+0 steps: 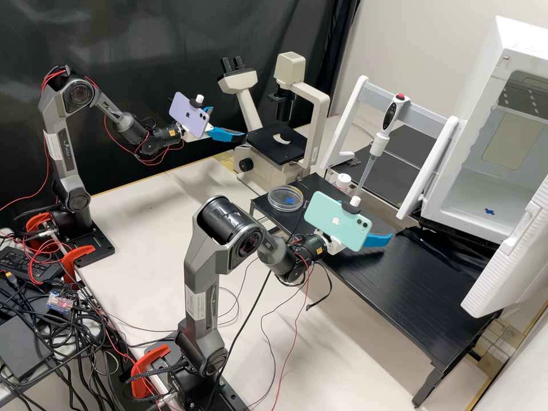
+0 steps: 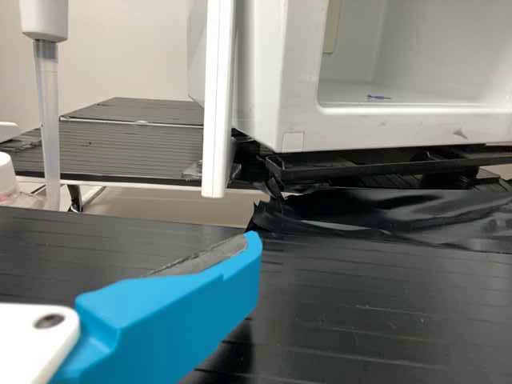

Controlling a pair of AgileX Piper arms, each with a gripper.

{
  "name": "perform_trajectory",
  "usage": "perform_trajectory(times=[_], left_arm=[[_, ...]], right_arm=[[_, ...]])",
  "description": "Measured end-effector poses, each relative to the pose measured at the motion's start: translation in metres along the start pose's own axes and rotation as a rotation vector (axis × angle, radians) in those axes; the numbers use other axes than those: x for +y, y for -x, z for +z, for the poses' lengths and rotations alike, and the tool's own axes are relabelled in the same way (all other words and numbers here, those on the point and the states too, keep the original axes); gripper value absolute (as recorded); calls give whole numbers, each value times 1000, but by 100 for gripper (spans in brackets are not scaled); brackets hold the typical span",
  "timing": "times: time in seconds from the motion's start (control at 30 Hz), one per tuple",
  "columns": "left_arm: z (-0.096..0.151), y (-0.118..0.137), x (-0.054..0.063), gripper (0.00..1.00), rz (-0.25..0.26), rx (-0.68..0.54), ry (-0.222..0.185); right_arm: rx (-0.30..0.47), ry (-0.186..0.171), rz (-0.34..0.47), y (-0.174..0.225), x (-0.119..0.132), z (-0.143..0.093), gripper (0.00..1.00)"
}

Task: Move the petri dish to the incubator

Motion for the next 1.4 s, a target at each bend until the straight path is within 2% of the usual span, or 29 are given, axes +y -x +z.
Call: perform_trajectory(times=[0.37, 0.47, 0.63, 0.77, 0.83, 0.93, 1.1, 1.27, 1.4], left_arm=[[0, 0, 0, 100, 0, 0, 0], [0, 0, 0, 100, 0, 0, 0], [0, 0, 0, 100, 0, 0, 0], [0, 0, 0, 100, 0, 0, 0], [0, 0, 0, 100, 0, 0, 0], [0, 0, 0, 100, 0, 0, 0], [0, 0, 0, 100, 0, 0, 0], [0, 0, 0, 100, 0, 0, 0], [0, 0, 0, 100, 0, 0, 0]], right_arm=[[-4, 0, -4, 2, -1, 1, 100], [16, -11, -5, 12, 1, -3, 100], [104, -19, 17, 28, 5, -16, 100], [202, -16, -6, 41, -2, -31, 100], [253, 0, -28, 46, -8, -38, 100], [306, -5, -68, 51, -21, -48, 100], [410, 41, -195, 60, -46, -62, 100], [460, 49, -301, 60, -64, -64, 100], [450, 31, -353, 59, -73, -59, 100]])
